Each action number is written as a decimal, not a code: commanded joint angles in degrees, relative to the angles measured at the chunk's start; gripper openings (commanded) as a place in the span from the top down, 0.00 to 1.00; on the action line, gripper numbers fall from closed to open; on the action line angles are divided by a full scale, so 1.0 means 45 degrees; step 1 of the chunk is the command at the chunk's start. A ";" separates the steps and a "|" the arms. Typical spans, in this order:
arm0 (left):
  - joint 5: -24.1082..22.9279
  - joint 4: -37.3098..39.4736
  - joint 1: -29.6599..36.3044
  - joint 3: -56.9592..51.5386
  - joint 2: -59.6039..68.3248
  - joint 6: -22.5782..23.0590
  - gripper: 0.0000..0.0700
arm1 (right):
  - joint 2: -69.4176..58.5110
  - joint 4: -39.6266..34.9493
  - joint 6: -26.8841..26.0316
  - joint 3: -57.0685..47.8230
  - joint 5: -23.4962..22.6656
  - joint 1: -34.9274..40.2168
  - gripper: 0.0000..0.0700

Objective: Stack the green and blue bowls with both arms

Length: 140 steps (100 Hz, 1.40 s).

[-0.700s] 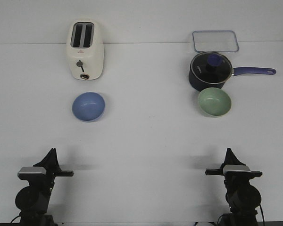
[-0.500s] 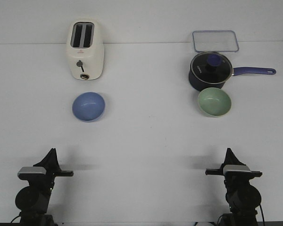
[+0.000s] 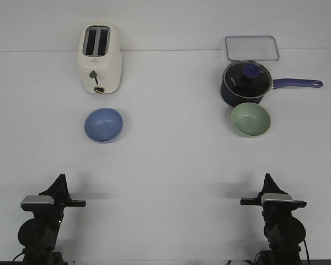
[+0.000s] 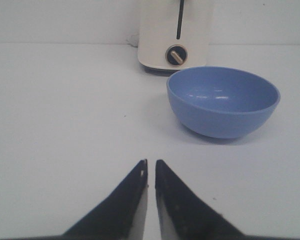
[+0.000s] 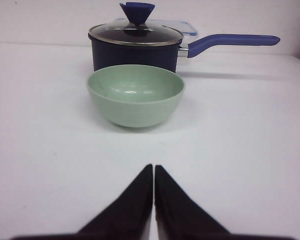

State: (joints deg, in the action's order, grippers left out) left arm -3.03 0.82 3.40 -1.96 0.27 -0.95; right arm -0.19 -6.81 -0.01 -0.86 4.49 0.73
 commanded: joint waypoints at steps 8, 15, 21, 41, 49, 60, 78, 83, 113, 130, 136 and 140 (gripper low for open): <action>0.0005 0.0131 -0.0005 0.0257 -0.0024 0.0058 0.98 | 0.0024 0.0180 -0.0073 0.0029 -0.0005 -0.0010 0.99; 0.0005 0.0117 -0.0005 0.0257 -0.0024 0.0058 0.98 | 0.0024 0.0175 -0.0175 0.0029 -0.0049 -0.0010 0.99; 0.0005 0.0107 -0.0005 0.0257 -0.0019 0.0058 0.98 | 0.0024 0.0146 -0.0797 0.0029 -0.0233 0.0019 0.99; 0.0005 -0.0155 -0.0005 0.0257 -0.0024 0.0063 0.98 | 0.0024 0.0189 -0.2705 0.0029 -0.1379 0.0015 0.99; 0.0005 -0.0160 -0.0005 0.0257 -0.0024 0.0058 0.98 | 0.0024 0.0452 -0.3507 0.0029 -0.1345 0.0015 0.99; 0.0005 -0.0160 -0.0005 0.0257 -0.0024 0.0058 0.98 | 0.0019 0.0189 -0.4716 -0.0622 -0.1355 0.0015 1.00; 0.0005 -0.0160 -0.0005 0.0257 -0.0024 0.0058 0.98 | -0.1719 -0.1564 -0.5343 -0.4090 -0.1146 0.0019 1.00; 0.0005 -0.0160 -0.0005 0.0257 -0.0024 0.0058 0.98 | -0.2778 -0.2249 -0.4998 -0.5309 -0.1069 0.0015 0.98; 0.0005 -0.0160 -0.0136 0.0257 -0.0024 0.0058 0.98 | -0.9607 -0.5187 -0.3444 -1.1040 0.0243 -0.0015 0.44; 0.0005 -0.0160 -0.0136 0.0257 -0.0024 0.0063 0.98 | -1.3270 -0.5445 -0.3604 -1.2580 -0.0063 -0.0593 0.36; 0.0005 -0.0160 -0.0136 0.0257 -0.0024 0.0063 0.98 | -1.4576 -0.5396 -0.3594 -1.3080 -0.0471 -0.0894 0.36; 0.0005 -0.0160 -0.0136 0.0257 -0.0024 0.0058 0.98 | -1.5412 -0.5338 -0.3594 -1.3396 -0.0641 -0.1069 0.36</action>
State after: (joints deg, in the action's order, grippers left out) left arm -3.03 -0.47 2.85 -1.96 0.27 -0.95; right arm -64.16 -31.20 -16.56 -58.70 2.59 -3.22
